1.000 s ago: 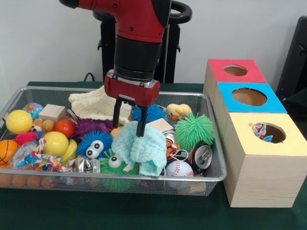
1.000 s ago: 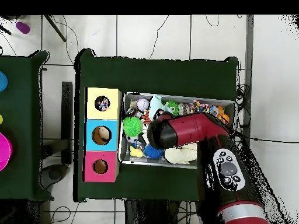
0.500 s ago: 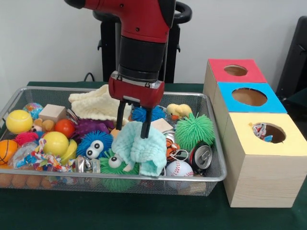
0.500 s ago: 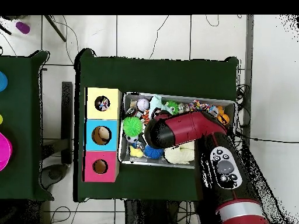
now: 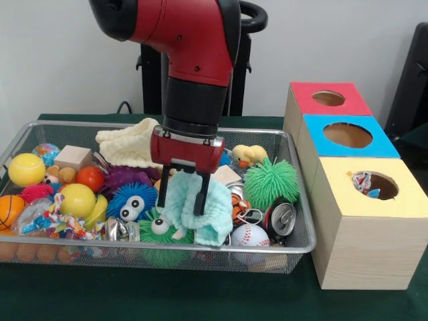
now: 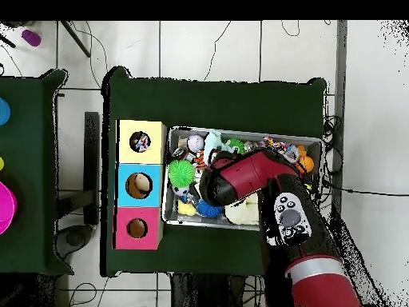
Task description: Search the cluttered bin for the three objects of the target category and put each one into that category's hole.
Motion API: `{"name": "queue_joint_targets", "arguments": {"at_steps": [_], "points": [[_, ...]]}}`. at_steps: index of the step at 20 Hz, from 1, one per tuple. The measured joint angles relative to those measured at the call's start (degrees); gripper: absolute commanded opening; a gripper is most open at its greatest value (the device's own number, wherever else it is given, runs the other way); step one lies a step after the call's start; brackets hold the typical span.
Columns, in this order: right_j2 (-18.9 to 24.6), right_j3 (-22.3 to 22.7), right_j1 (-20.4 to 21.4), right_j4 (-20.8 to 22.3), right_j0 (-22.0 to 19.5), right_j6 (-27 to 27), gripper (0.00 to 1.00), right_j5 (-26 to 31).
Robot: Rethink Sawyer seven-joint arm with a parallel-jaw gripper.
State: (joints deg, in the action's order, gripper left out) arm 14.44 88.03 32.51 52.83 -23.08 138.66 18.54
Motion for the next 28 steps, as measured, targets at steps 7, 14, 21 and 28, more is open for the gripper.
{"name": "queue_joint_targets", "arguments": {"at_steps": [7, 14, 21, 28], "points": [[0.8, -0.8, -0.9, 3.2, -3.1, 0.0, 1.00, -1.0], [3.9, -0.8, -0.1, 3.2, -7.6, -1.8, 1.00, -0.9], [6.3, -0.8, 1.3, 3.2, -10.0, -6.4, 1.00, 0.2], [6.9, -0.8, 2.0, 3.2, -9.8, -8.6, 1.00, 0.5]]}}
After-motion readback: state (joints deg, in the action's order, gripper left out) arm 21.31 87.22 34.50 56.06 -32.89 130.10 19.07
